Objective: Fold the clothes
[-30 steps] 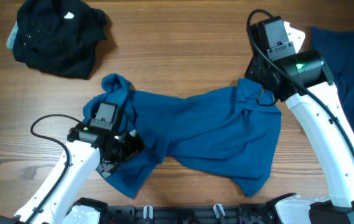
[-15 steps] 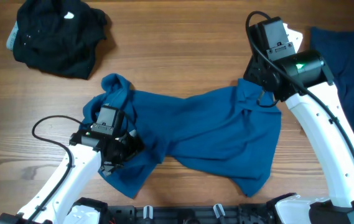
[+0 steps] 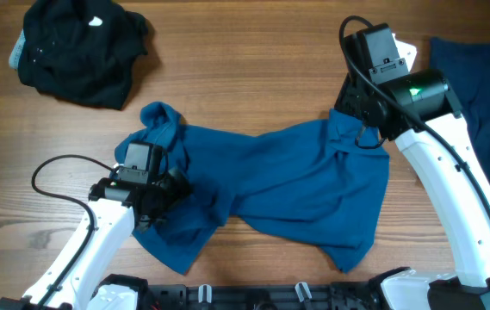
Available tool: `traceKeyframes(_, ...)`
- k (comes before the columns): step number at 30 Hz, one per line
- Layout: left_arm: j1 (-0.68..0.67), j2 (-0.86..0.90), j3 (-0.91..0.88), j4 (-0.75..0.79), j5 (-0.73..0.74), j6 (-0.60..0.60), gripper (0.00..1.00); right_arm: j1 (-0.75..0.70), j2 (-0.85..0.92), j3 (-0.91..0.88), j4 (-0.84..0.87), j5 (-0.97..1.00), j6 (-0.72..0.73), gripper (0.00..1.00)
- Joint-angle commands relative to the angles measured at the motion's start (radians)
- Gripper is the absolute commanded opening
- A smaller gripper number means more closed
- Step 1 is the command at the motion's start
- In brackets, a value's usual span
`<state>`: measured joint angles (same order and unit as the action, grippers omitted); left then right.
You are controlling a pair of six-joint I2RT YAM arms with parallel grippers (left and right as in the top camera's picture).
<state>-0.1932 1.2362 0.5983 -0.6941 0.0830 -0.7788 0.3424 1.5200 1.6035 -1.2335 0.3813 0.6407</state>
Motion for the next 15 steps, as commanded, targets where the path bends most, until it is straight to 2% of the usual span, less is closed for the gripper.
traceKeyframes(1,0.008,0.028,-0.002,0.008,0.006,0.016,0.98,0.000,-0.016,0.011,0.002,-0.017,-0.013,0.65)
traceKeyframes(12,0.008,0.154,-0.006,0.078,0.107,0.016,0.98,0.000,-0.016,0.011,0.011,-0.028,-0.013,0.66)
traceKeyframes(15,0.008,0.154,-0.006,0.078,0.107,0.016,0.86,0.000,-0.013,0.011,0.014,-0.028,-0.013,0.65)
